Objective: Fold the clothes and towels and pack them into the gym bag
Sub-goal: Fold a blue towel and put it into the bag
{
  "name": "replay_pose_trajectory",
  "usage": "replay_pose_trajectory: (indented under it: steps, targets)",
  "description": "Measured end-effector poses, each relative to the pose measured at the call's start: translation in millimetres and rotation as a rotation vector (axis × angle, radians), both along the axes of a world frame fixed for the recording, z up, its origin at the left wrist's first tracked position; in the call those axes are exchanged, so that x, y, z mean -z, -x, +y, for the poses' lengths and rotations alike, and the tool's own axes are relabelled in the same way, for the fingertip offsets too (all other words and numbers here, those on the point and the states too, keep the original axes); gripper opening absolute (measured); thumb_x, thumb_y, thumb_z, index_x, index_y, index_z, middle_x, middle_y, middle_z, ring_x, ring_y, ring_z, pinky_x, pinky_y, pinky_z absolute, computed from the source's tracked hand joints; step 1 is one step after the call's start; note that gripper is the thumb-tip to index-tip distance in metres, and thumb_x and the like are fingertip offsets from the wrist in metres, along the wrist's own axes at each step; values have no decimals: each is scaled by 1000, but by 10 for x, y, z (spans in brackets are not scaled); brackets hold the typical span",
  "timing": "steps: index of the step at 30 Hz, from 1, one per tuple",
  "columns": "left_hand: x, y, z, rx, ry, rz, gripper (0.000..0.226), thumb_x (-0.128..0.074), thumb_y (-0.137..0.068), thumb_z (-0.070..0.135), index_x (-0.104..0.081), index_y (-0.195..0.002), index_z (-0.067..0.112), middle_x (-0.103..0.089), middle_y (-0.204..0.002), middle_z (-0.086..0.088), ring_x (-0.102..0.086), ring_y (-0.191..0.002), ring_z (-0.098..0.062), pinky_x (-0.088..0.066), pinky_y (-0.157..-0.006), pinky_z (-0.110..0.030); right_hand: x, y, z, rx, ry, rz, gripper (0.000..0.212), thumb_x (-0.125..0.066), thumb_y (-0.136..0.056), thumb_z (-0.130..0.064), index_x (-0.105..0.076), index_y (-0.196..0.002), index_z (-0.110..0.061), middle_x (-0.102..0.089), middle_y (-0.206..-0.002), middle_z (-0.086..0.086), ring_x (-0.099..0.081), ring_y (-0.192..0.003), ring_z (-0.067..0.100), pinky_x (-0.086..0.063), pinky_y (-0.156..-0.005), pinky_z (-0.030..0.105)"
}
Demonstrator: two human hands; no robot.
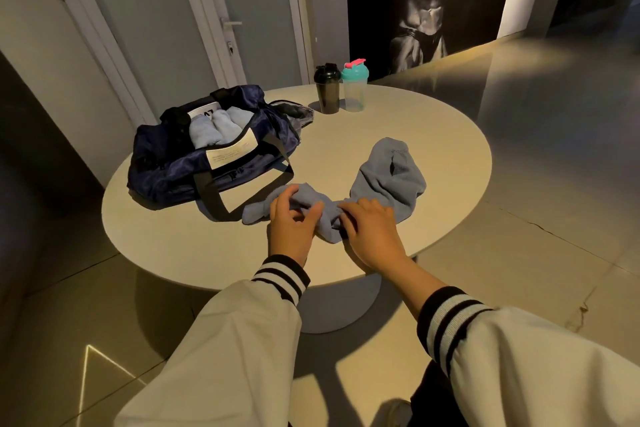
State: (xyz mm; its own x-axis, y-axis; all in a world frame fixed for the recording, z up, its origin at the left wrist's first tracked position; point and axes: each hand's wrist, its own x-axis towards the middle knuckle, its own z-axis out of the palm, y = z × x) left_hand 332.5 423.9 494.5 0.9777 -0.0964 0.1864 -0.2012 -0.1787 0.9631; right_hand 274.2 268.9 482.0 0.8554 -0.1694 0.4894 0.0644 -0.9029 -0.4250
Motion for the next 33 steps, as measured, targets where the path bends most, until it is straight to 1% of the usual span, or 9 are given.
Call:
replay_pose_trajectory:
  steps: [5, 11, 15, 19, 23, 27, 29, 31, 33]
  targets:
    - [13, 27, -73, 88, -165, -107, 28, -74, -87, 27, -61, -111, 26, -53, -120, -6, -62, -105, -23, -59, -87, -42, 14, 2, -4, -65, -40, 6, 25, -47, -105, -30, -70, -106, -20, -67, -91, 4, -54, -86, 26, -42, -77, 39]
    - [-20, 125, 50, -134, -108, -118, 7, -51, -103, 27, -57, -107, 28, -62, -108, -4, -62, -97, -21, -55, -79, -34, -14, -20, -55, 349, -198, -97, 35, -42, -103, -18, -45, -68, -18, -45, -65, 1, -40, -70, 24, -25, -65, 36]
    - [-45, 218, 128, -220, -18, -67, 7, -48, -104, 29, -53, -108, 29, -60, -96, 9, -61, -92, -15, -52, -78, -33, -11, -21, -81, 418, -293, -94, 29, -36, -106, -24, -64, -105, -16, -64, -91, 5, -53, -96, 28, -29, -80, 37]
    - [-50, 253, 110, -63, -7, 0, 6, -49, -103, 30, -54, -106, 32, -66, -103, -2, -65, -97, -20, -57, -81, -41, -26, 22, 11, 115, -146, -28, 42, -40, -105, -36, -42, -146, -31, -48, -143, 1, -36, -134, 23, -23, -102, 44]
    - [-95, 303, 132, 2, 1, -6, 12, -50, -103, 27, -52, -99, 38, -66, -103, -2, -66, -97, -19, -60, -80, -39, 0, 60, 81, -170, 154, -41, 44, -42, -98, -37, -50, -141, -34, -52, -136, 2, -41, -126, 28, -32, -93, 43]
    - [-104, 372, 334, -155, 74, -10, 24, -49, -103, 17, -50, -106, 41, -64, -104, 7, -65, -99, -17, -56, -80, -34, -68, -134, 20, -194, 119, 164, 42, -33, -106, -38, -55, -135, -17, -57, -135, 11, -50, -120, 30, -42, -97, 46]
    - [-150, 442, 421, -228, 92, 2, 33, -46, -103, 9, -47, -116, 39, -58, -109, 8, -59, -99, -14, -50, -78, -26, -140, -276, -4, 31, 48, 332, 56, -25, -106, -46, -33, -150, -11, -30, -157, 17, -29, -143, 33, -21, -117, 52]
    - [-164, 502, 477, -226, 62, -2, 38, -46, -103, 8, -46, -125, 39, -55, -112, 5, -56, -100, -15, -49, -80, -27, -170, -333, 43, 177, -31, 391, 67, -22, -105, -50, -7, -159, -13, 4, -166, 14, 6, -153, 33, 6, -119, 56]
    - [-153, 540, 530, -183, 11, 10, 34, -50, -103, 15, -47, -126, 40, -60, -100, 2, -59, -92, -16, -52, -78, -32, -154, -304, 180, 159, 8, 222, 61, -30, -104, -49, -22, -156, -18, -13, -161, 15, -6, -150, 36, -3, -119, 59]
